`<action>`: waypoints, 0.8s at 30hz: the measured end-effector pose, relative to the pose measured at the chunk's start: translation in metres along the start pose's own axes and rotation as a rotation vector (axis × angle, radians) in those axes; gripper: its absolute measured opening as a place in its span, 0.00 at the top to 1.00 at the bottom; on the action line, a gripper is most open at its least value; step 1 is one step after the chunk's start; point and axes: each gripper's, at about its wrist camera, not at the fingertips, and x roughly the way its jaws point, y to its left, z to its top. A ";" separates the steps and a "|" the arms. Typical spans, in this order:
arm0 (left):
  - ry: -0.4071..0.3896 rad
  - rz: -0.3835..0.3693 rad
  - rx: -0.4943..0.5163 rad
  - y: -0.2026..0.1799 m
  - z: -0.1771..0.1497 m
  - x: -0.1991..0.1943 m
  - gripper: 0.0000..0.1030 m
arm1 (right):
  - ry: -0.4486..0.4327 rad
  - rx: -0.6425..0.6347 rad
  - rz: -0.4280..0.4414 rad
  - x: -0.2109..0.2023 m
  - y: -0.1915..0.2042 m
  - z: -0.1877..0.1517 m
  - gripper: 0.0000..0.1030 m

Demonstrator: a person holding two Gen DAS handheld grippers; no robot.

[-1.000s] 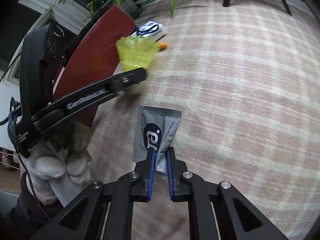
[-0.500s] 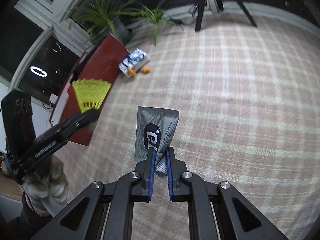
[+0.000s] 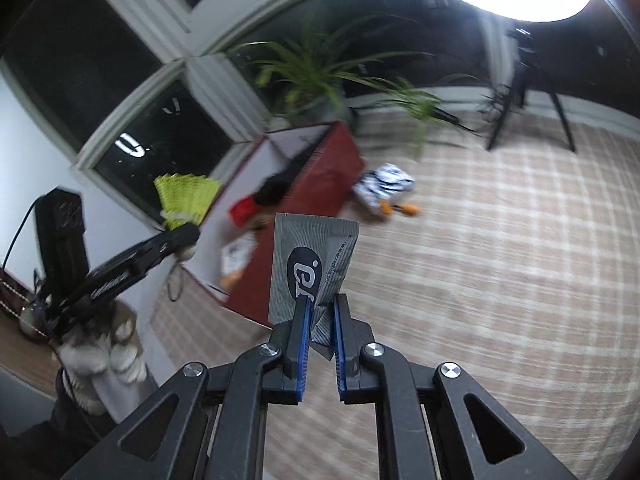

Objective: Organize soft objects
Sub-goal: 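Carry the shuttlecock with the left tool while the right tool carries the packet, release both into the box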

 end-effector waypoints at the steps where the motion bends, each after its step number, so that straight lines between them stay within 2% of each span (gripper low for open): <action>1: -0.004 0.010 0.002 0.010 0.004 -0.001 0.75 | -0.004 -0.010 0.007 0.003 0.012 0.001 0.90; 6: 0.006 0.023 0.002 0.057 0.029 0.008 0.75 | -0.018 -0.048 0.018 0.026 0.061 0.006 0.90; 11: 0.046 0.007 -0.015 0.093 0.053 0.034 0.75 | -0.011 -0.079 -0.016 0.060 0.101 0.010 0.90; 14: 0.078 0.004 -0.028 0.110 0.065 0.052 0.75 | -0.005 -0.068 -0.032 0.079 0.111 0.012 0.90; 24: 0.143 0.013 -0.006 0.126 0.083 0.095 0.75 | 0.019 -0.052 -0.083 0.120 0.130 0.016 0.90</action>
